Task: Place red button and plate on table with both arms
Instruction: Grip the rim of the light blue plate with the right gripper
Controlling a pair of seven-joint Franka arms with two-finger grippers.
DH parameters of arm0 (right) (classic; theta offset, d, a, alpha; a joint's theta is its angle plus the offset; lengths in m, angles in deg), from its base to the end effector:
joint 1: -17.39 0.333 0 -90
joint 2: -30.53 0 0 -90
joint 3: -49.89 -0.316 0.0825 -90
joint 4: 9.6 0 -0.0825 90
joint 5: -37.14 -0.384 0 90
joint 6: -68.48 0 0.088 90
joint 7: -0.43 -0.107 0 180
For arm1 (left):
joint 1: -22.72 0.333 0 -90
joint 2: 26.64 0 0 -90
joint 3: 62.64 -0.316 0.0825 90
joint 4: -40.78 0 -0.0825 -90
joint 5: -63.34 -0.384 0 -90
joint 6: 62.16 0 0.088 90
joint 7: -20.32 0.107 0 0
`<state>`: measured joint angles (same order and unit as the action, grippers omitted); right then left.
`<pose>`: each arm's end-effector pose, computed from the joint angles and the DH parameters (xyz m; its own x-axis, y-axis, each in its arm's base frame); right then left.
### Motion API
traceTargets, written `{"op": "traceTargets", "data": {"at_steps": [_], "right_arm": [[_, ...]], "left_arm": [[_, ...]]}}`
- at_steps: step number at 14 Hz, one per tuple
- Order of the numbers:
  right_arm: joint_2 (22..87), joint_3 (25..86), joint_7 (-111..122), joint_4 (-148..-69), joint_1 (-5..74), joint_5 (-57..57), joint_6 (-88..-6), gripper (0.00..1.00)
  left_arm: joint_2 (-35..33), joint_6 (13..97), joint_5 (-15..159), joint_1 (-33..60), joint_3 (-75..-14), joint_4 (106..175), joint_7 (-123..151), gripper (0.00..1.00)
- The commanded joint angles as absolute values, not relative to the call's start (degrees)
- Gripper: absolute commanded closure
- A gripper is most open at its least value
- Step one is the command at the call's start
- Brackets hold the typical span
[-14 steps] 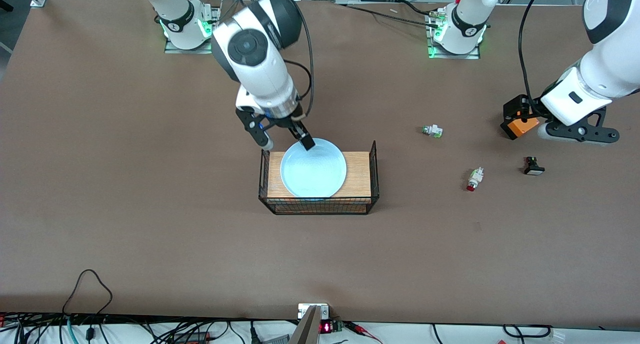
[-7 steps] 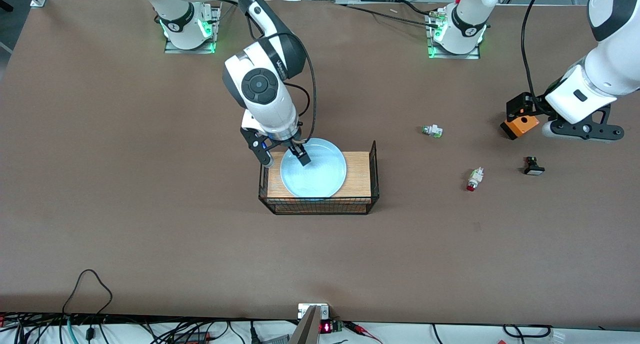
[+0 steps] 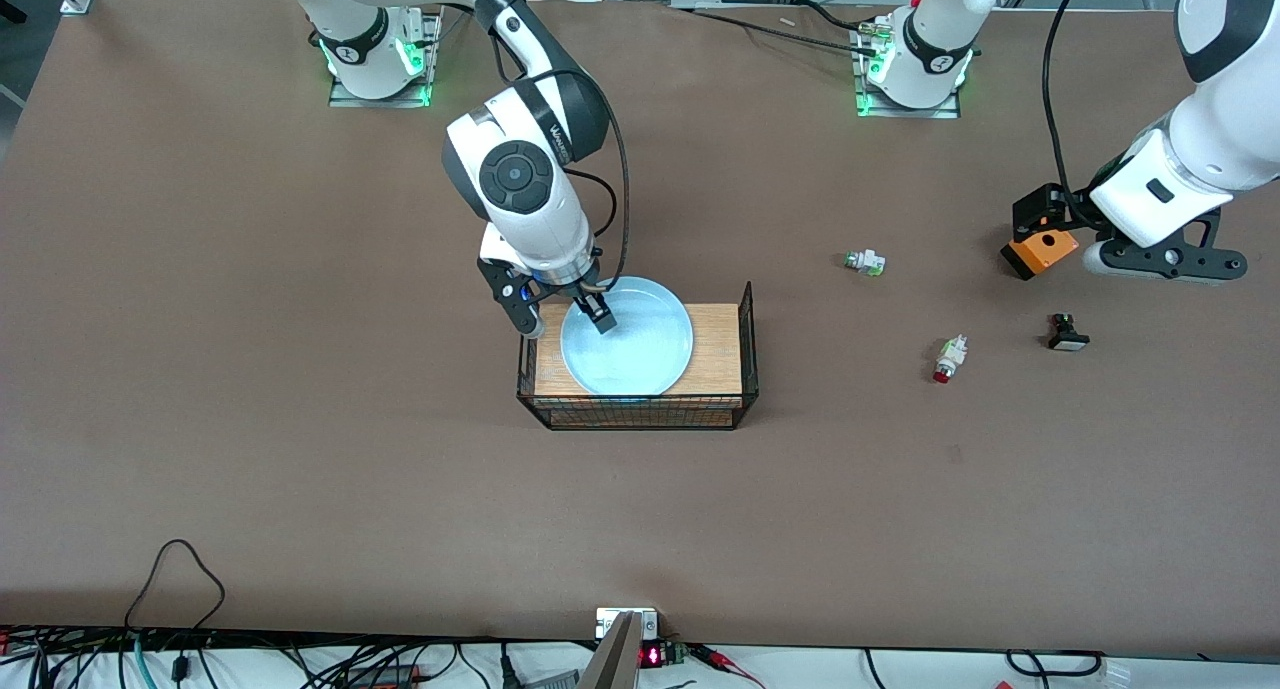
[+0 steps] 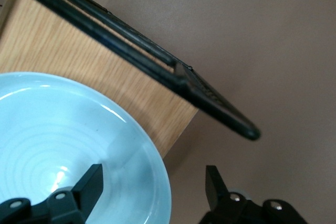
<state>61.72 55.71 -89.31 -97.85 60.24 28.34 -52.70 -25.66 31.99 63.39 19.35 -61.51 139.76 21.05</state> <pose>0.5485 0.4360 0.3411 0.5547 -0.8281 -0.0812 -0.8318 -0.5541 -0.0318 0.5554 -0.0437 0.5470 0.9907 -0.0907 -0.1012 -0.0909 -0.9959 0.0025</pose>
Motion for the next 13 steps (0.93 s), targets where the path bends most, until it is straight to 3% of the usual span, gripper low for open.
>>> {"op": "traceTargets", "data": {"at_steps": [1, 5, 10, 11, 13], "right_arm": [[61.56, 55.61, -89.83, -96.88, 60.02, 28.35, -50.78, 0.23], [61.38, 55.61, -87.82, -96.88, 60.37, 28.70, -50.70, 0.56], [60.50, 55.69, -83.00, -96.96, 60.11, 28.70, -50.26, 0.74], [60.50, 55.78, -81.15, -96.96, 59.93, 28.61, -48.95, 0.86], [60.59, 55.69, -79.12, -96.88, 59.49, 28.61, -47.88, 0.96]], "left_arm": [[-26.20, 30.92, 63.61, 19.12, -61.77, 139.31, 21.11, 0.00], [-26.20, 30.92, 63.61, 19.03, -61.68, 139.22, 21.11, 0.00], [-26.20, 30.92, 63.61, 19.03, -61.68, 139.22, 20.94, 0.00], [-26.29, 30.92, 63.69, 19.03, -61.68, 139.22, 20.94, 0.00], [-26.29, 30.92, 63.69, 19.03, -61.68, 139.22, 21.03, 0.00]]}}
